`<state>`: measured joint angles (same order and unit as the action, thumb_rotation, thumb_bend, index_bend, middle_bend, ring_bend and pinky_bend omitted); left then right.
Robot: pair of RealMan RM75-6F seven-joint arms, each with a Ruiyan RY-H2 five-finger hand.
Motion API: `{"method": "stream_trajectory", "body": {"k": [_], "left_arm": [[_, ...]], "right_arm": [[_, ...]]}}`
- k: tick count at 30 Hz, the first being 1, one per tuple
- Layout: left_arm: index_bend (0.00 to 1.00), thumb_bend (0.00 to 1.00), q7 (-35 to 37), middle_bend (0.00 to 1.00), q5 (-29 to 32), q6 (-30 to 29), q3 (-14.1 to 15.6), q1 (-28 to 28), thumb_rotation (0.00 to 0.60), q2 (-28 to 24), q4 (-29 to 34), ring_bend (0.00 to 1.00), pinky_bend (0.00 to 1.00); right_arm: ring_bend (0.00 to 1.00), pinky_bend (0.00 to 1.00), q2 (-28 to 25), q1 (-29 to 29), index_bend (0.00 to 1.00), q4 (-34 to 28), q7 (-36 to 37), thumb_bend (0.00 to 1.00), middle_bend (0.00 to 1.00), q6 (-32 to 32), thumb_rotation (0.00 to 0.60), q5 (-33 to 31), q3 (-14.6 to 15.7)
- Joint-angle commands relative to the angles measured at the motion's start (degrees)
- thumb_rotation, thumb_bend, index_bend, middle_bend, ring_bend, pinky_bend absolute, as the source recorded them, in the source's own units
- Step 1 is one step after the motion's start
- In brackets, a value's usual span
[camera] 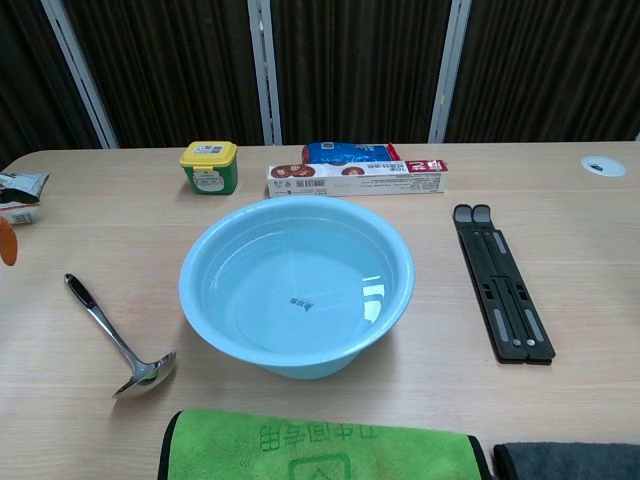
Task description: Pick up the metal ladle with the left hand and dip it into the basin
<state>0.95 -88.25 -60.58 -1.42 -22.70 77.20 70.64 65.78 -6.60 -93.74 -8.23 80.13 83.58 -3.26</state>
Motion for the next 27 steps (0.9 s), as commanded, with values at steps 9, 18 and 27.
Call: {"method": "stream_trajectory", "body": {"k": [9,18,27], "left_arm": [[0.40,0.28,4.4,0.00,-3.8,1.0,1.7,-4.3,0.600,6.0,-6.0,0.00,0.00],[0.44,0.34,0.6,0.00,-3.2,2.7,2.6,-5.1,0.600,8.2,-7.4,0.00,0.00],[0.45,0.35,1.5,0.00,-2.5,2.7,3.2,-5.1,0.600,9.9,-10.2,0.00,0.00]], "right_arm": [[0.00,0.00,-0.2,-0.2,0.00,0.2,0.6,0.00,0.00,-0.5,0.600,-0.3,0.0],[0.00,0.00,0.2,0.0,0.00,0.8,1.1,0.00,0.00,0.6,0.600,0.2,-0.1],[0.00,0.00,0.5,-0.3,0.00,1.0,1.1,0.00,0.00,0.4,0.600,0.3,-0.3]]}}
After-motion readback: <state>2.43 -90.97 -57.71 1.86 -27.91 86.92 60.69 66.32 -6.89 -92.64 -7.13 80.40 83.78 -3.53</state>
